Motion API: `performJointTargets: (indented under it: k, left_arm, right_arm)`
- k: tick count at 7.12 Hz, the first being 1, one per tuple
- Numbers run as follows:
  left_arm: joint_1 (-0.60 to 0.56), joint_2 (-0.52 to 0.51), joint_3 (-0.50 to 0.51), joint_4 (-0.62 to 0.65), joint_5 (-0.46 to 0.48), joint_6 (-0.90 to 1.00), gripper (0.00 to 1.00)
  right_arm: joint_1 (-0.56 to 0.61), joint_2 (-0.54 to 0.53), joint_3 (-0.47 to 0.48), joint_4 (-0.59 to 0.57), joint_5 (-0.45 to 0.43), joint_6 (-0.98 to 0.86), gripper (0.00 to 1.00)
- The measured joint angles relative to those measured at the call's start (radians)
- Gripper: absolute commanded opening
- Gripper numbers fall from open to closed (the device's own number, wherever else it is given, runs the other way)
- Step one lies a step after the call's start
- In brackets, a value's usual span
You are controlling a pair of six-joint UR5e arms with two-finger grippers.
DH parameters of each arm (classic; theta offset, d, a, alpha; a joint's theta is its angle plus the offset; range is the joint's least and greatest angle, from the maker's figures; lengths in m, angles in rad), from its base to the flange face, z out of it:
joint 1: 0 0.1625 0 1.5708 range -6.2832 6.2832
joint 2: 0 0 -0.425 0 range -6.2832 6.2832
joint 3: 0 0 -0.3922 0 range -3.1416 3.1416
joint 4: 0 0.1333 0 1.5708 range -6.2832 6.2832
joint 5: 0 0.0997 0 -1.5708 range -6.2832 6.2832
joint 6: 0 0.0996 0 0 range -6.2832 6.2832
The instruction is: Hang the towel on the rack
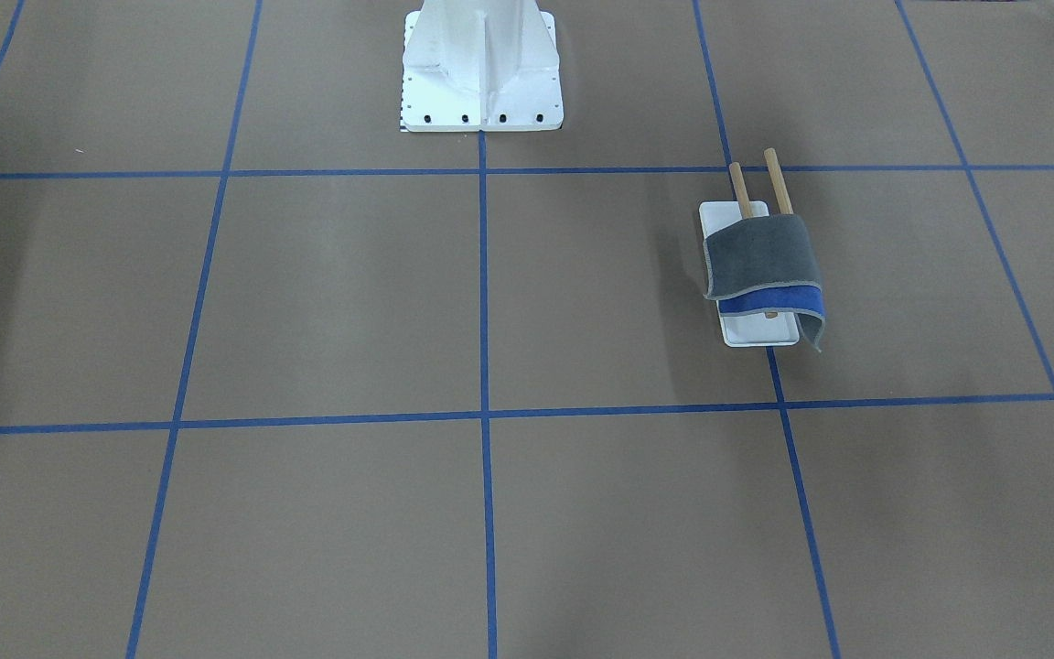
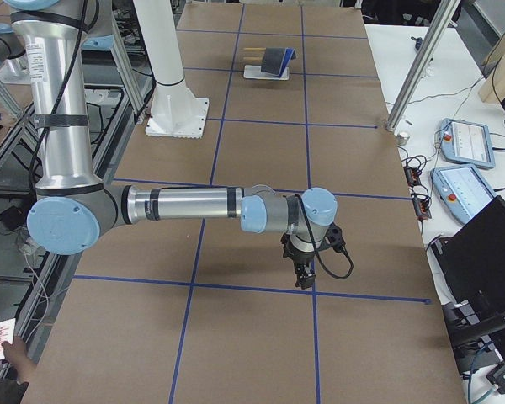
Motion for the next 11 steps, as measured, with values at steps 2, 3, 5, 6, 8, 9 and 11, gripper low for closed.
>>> performJointTargets:
  k: [2,3,5,6,8,9,11]
  left_arm:
    - [0.0,0.007,-0.001,-0.004,-0.002,-0.006,0.98]
    - [0.0,0.004,-0.003,-0.005,-0.002,-0.006,0.98]
    - [0.0,-0.002,-0.004,-0.005,-0.001,-0.006,0.98]
    - [0.001,-0.004,-0.005,-0.005,-0.001,-0.006,0.98]
    - [0.001,-0.004,-0.005,-0.005,-0.001,-0.005,0.98]
    - [0.001,-0.004,-0.005,-0.005,-0.001,-0.005,0.98]
    - [0.001,-0.003,-0.008,-0.005,-0.001,-0.005,0.98]
  right_arm:
    - [0.0,-0.005,0.011,0.0,0.006,0.006,1.0]
    - [0.0,-0.005,0.012,0.001,0.013,0.011,1.0]
    - [0.0,-0.005,0.016,0.002,0.021,0.013,1.0]
    - [0.0,-0.006,0.018,0.002,0.023,0.015,1.0]
    - [0.0,-0.005,0.02,0.002,0.029,0.016,1.0]
    - [0.0,-0.005,0.02,0.002,0.031,0.016,1.0]
    - [0.0,-0.008,0.025,0.001,0.034,0.016,1.0]
